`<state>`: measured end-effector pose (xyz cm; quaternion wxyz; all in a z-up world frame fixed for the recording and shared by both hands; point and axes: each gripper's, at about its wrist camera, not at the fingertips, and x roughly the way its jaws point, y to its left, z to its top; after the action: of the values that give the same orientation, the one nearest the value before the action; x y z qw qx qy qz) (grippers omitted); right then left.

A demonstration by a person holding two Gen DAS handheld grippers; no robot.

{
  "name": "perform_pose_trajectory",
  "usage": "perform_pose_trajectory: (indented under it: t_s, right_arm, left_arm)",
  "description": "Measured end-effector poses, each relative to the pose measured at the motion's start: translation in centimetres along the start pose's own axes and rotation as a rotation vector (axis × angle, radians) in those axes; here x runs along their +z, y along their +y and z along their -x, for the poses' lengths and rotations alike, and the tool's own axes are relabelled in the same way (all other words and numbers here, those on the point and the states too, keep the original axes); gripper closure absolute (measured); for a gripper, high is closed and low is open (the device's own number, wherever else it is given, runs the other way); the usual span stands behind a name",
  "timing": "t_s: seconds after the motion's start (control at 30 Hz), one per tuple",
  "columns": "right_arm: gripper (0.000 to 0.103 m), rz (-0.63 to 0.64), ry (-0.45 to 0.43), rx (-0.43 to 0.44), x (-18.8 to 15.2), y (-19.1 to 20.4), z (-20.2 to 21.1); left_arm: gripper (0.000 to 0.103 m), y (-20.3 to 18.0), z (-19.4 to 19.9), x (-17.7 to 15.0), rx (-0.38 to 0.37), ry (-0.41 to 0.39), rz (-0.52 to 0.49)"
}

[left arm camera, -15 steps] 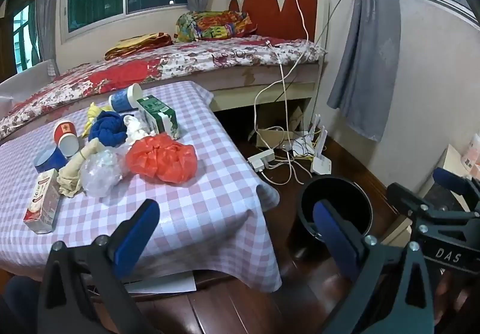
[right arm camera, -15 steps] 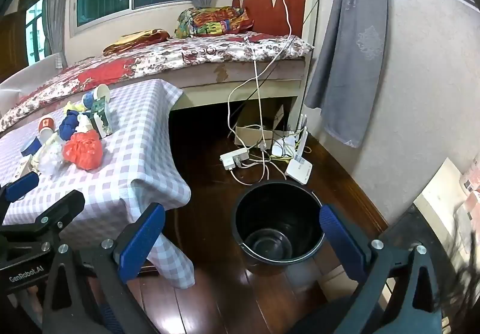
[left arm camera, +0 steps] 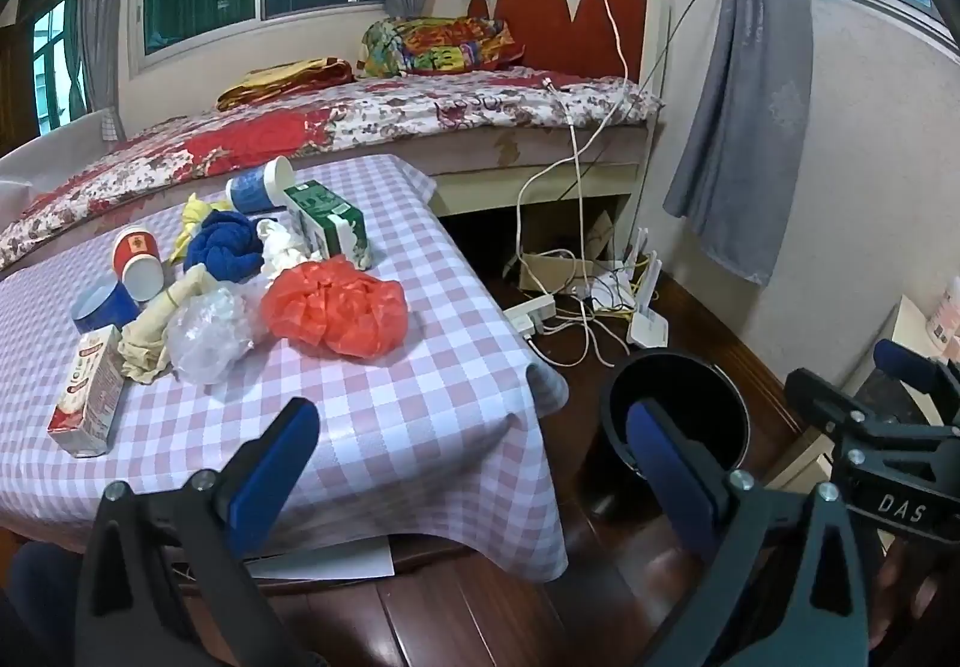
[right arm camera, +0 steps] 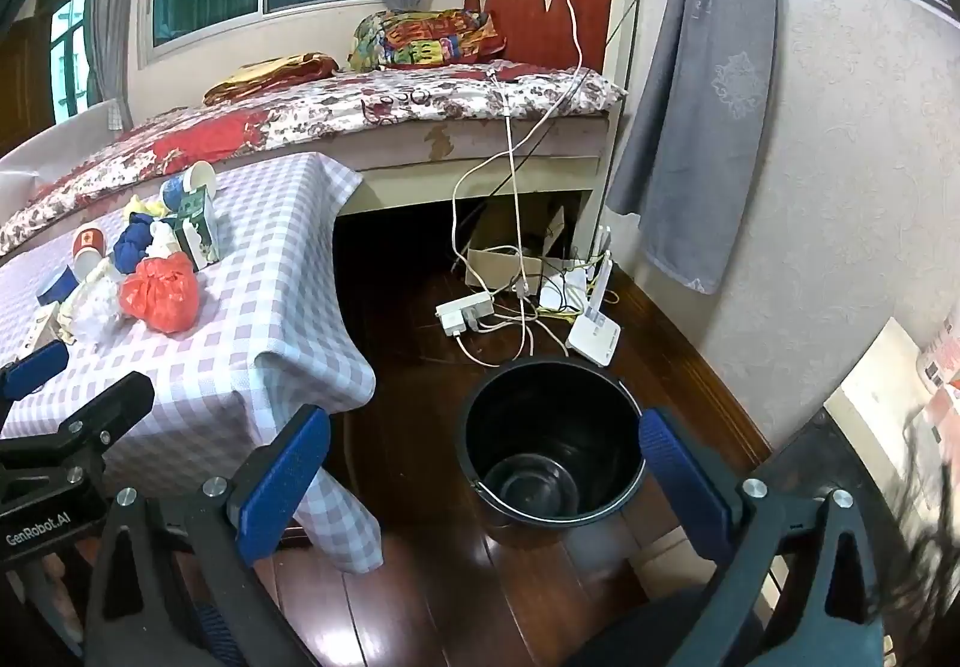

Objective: Collect trash

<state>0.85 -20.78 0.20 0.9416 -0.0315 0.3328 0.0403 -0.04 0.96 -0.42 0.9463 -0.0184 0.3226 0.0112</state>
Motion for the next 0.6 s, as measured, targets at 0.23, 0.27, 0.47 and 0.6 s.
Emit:
perform_pose_trajectory:
  t_s: [0.23, 0.27, 0.47, 0.6]
  right_arm:
    - [0.0, 0.009, 0.003, -0.008, -0.23, 0.3, -0.14]
    - [0.0, 0.008, 0.002, -0.007, -0.16, 0.25, -0.04]
    - [0.0, 0.022, 0.0, -0.007, 0.06, 0.81, -0.22]
    - [0.0, 0.023, -0.001, -0.008, 0.07, 0.96, -0.23]
  left_arm:
    - [0.0, 0.26, -0.04, -0.11, 0.011, -0.008, 0.011]
    - [0.0, 0.33, -0.05, -0.17, 0.012, -0.009, 0.014]
    - [0.0, 0.62, 0.08, 0.2, 0.016, -0.007, 0.018]
    - [0.0, 0.72, 0.09, 0.17, 0.016, -0.003, 0.017]
